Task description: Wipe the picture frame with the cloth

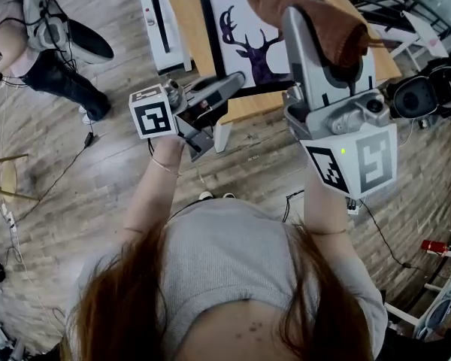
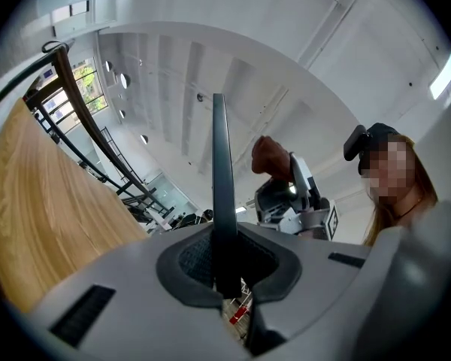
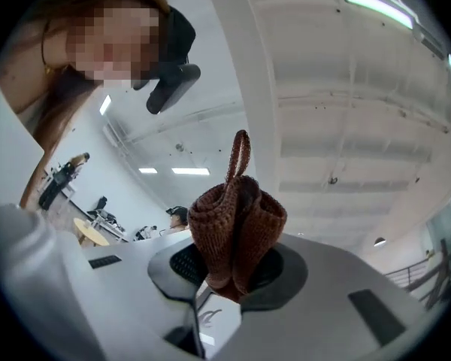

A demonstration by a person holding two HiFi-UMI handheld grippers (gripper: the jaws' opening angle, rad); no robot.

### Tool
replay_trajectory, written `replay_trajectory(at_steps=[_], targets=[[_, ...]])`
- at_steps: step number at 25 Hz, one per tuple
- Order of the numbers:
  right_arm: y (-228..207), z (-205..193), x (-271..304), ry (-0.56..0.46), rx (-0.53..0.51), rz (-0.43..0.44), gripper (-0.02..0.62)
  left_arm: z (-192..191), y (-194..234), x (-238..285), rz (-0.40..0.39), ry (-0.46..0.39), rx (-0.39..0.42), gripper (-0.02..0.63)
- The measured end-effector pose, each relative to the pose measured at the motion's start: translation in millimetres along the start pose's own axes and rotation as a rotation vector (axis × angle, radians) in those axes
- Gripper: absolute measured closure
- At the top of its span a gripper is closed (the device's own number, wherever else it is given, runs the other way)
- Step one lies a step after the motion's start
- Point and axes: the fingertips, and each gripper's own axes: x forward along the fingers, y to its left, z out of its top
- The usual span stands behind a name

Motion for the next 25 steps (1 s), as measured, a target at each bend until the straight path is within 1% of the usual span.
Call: replay_trajectory(at_steps=[2, 5, 8, 9, 11, 13, 17, 19, 23, 25], targets=[[-2.7, -6.4, 18.7, 0.011, -0.032, -0.017, 0.499, 0.0, -0.4, 0.3, -0.003, 0.010, 0.004, 0.572], [-0.2, -26.0, 39.9, 0.050, -0.035, -0.011, 0.499, -0.5, -1.5, 0.2, -0.007, 0.027, 0.016, 0.572], [-2.8, -51.4, 50.7, 0.129, -0.085, -0.020, 0.499, -0.2, -2.3, -1.0, -0.015, 0.033, 0.050, 0.572], [-5.9, -59.0, 51.2, 0.153, -0.085, -0.027, 0.499, 0.3, -2.8, -1.0, -0.022, 0.026, 0.052, 0.572], [-10.6, -68.1, 49.0, 0.177, -0.041, -0.028, 0.499, 0.9, -3.9, -0.2, -0.031, 0.016, 0.050, 0.572], [-11.3, -71.1, 46.3, 0.188, -0.004, -0.022, 0.499, 0.7, -4.6, 0.2, -0.023, 0.023, 0.067, 0.572], [-8.7, -76.4, 42.2, 0.217, 0.007, -0.018, 0.499, 0.8, -5.7, -0.5, -0.013, 0.029, 0.103, 0.572], [-7.2, -79.4, 40.4, 0.226, 0.013, -0.016, 0.499, 1.1, -6.0, -0.7, -0.022, 0.025, 0.105, 0.572], [-2.7, -84.2, 37.4, 0.245, -0.015, -0.021, 0.499, 1.6, -6.0, -1.1, -0.026, 0.032, 0.112, 0.572], [-0.9, -85.7, 34.8, 0.250, -0.012, -0.023, 0.499, 1.3, -6.6, -1.1, -0.034, 0.032, 0.107, 0.572]])
